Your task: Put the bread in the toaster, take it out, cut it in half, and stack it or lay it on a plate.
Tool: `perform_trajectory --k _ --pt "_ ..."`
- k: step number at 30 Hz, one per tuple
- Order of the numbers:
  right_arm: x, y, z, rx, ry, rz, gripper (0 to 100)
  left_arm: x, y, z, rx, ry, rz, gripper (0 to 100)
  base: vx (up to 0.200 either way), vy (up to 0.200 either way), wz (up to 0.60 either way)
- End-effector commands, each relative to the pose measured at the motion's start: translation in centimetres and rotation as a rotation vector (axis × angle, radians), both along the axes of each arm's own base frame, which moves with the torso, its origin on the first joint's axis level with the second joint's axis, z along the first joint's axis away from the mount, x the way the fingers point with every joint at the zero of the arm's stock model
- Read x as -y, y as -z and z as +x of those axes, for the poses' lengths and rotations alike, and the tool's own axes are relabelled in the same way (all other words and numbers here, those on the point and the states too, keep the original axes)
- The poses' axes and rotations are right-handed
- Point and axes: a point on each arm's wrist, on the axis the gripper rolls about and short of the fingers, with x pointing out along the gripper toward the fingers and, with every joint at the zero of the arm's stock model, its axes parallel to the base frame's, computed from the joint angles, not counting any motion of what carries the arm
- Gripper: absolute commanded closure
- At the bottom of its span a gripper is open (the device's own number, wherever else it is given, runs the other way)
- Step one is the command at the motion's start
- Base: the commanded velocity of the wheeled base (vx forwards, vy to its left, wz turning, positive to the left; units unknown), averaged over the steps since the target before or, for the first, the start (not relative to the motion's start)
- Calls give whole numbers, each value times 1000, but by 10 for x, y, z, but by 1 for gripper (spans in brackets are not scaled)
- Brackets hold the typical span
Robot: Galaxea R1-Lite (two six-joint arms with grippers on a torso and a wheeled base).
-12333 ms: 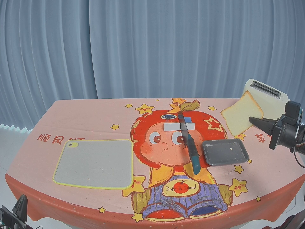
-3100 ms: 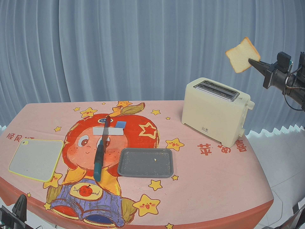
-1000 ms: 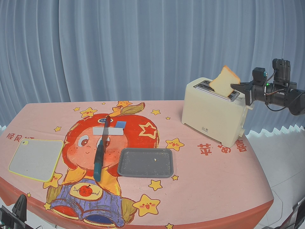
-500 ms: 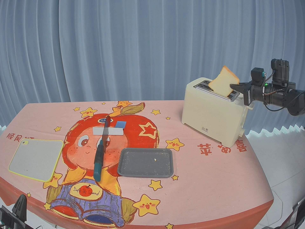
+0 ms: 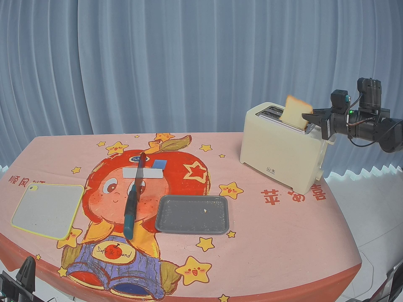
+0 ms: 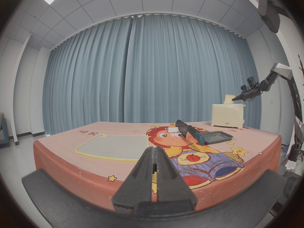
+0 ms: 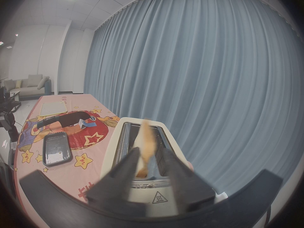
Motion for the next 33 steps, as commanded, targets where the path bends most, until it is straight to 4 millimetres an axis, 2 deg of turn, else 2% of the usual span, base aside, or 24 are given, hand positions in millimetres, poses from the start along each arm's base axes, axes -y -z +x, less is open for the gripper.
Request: perform_trajectory --k 1,9,13,17,18,21,25,33 --pt "-1 1 -1 -6 -1 2 0 0 5 0 0 0 0 100 0 0 0" --pt "1 -5 -4 12 20 6 0 0 5 0 -2 0 0 100 0 0 0" --pt "1 -18 -13 38 31 24 0 0 5 0 0 0 2 100 0 0 0" --pt "-2 -40 -38 18 92 158 0 0 5 0 0 0 0 100 0 0 0" --pt "-3 -41 -41 9 96 179 0 0 5 0 0 0 0 100 0 0 0" --pt "-5 -47 -68 -44 147 297 0 0 5 0 0 0 0 100 0 0 0" --pt "2 -40 -98 -77 184 324 0 0 5 0 -2 0 0 100 0 0 0" --pt "10 -21 -141 -125 220 335 0 0 5 0 -2 0 0 100 0 0 0"
